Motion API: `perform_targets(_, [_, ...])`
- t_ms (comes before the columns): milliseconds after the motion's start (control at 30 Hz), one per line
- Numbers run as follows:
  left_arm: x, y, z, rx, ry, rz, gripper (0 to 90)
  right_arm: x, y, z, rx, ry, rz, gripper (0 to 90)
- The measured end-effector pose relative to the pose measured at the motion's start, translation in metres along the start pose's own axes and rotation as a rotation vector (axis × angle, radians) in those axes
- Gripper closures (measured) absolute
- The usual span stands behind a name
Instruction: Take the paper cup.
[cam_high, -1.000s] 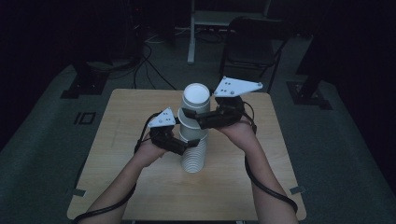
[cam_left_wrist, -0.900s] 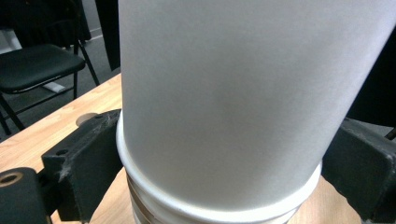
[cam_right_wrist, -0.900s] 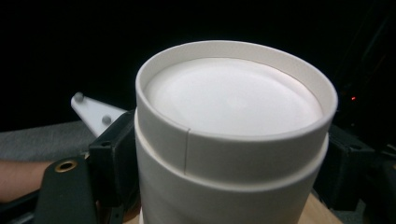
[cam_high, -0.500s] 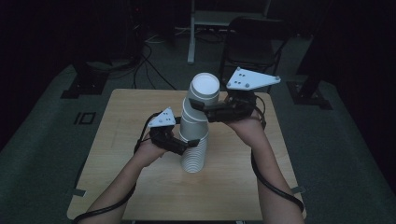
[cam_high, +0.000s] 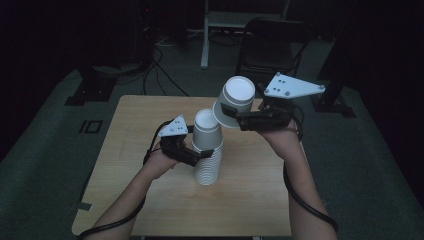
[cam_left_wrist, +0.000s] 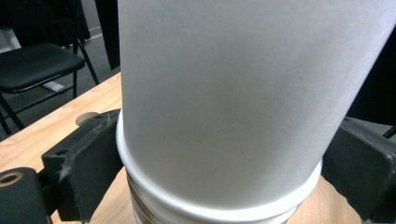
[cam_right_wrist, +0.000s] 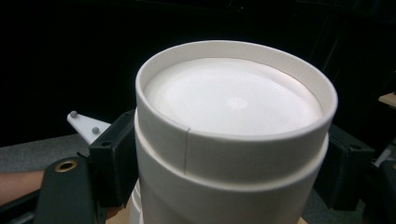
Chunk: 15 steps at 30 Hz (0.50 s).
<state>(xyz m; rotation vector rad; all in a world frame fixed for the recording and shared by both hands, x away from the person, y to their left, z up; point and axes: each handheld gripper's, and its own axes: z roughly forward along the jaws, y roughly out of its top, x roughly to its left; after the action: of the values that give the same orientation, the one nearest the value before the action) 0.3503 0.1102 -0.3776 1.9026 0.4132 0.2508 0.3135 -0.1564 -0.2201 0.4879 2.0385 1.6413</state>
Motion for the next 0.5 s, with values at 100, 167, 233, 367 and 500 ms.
perform_targets(100, [0.0, 0.0, 0.0, -0.001, 0.002, -0.001, 5.7, -0.003, -0.004, -0.006, -0.001, -0.017, 0.008, 21.5])
perform_targets(167, [0.0, 0.0, 0.0, -0.001, 0.003, 0.0, 5.7, -0.004, -0.008, -0.009, 0.0, -0.023, 0.011, 21.5])
perform_targets(233, [-0.001, 0.0, 0.0, -0.002, 0.005, 0.0, 5.7, -0.006, -0.012, -0.012, 0.004, -0.031, 0.015, 21.5])
perform_targets(367, [0.0, 0.0, 0.0, 0.001, 0.005, -0.002, 5.7, -0.008, -0.022, -0.016, 0.012, -0.054, 0.021, 21.5])
perform_targets(500, [0.0, 0.0, 0.0, -0.001, 0.006, -0.003, 5.7, -0.009, -0.033, -0.021, 0.008, -0.078, 0.029, 21.5])
